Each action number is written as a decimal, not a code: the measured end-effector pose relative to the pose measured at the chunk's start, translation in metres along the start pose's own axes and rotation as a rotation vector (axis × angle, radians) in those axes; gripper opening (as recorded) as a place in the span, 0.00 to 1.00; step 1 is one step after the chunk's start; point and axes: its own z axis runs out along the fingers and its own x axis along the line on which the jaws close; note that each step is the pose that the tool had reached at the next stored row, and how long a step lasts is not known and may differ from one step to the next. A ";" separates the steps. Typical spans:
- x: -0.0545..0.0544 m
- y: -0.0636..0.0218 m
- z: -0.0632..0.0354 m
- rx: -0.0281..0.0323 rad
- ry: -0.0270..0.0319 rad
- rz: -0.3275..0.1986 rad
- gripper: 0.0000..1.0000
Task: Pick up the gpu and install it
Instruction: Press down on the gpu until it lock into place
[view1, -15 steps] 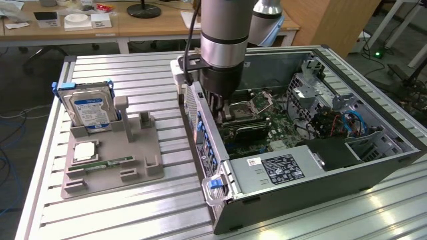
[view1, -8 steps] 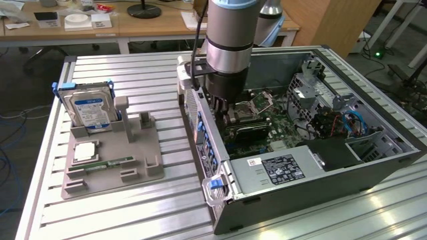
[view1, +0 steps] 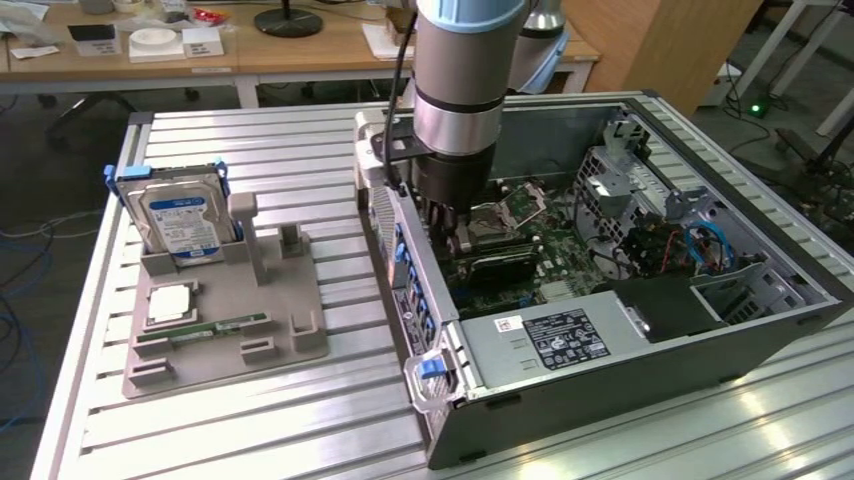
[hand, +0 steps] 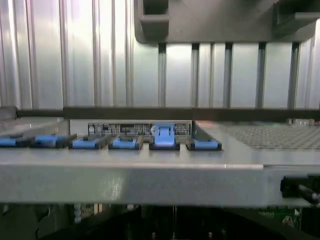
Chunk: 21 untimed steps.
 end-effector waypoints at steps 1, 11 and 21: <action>0.000 -0.0002 0.0002 -0.0017 -0.0003 0.000 0.11; 0.000 -0.0061 -0.0182 -0.0032 -0.0016 0.000 0.11; -0.001 -0.0424 -0.0163 -0.0031 -0.0017 0.000 0.11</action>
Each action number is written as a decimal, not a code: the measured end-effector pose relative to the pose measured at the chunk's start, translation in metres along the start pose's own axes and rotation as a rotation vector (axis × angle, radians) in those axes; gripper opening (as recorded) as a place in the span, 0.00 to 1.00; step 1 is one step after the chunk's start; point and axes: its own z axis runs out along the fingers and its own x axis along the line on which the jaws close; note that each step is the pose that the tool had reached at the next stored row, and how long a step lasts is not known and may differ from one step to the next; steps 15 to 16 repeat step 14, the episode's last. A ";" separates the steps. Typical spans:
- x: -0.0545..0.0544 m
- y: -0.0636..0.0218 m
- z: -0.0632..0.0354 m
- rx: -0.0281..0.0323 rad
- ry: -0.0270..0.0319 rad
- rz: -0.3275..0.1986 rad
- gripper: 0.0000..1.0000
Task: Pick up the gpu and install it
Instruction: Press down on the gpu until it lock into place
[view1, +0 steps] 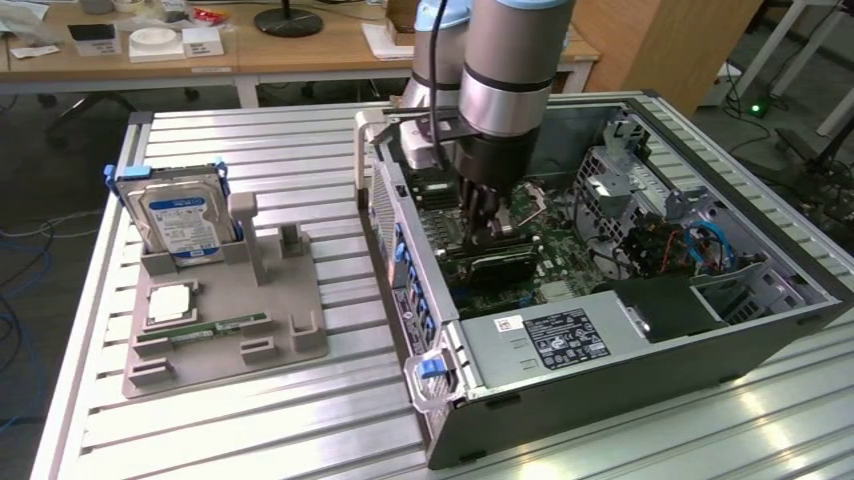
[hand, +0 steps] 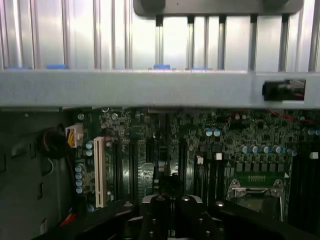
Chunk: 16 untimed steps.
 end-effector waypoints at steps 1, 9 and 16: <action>0.000 -0.0030 0.0002 0.0000 0.0000 0.000 0.11; 0.000 -0.0147 0.0011 0.0000 0.0001 0.000 0.11; 0.000 -0.0148 0.0011 0.0000 0.0001 0.000 0.11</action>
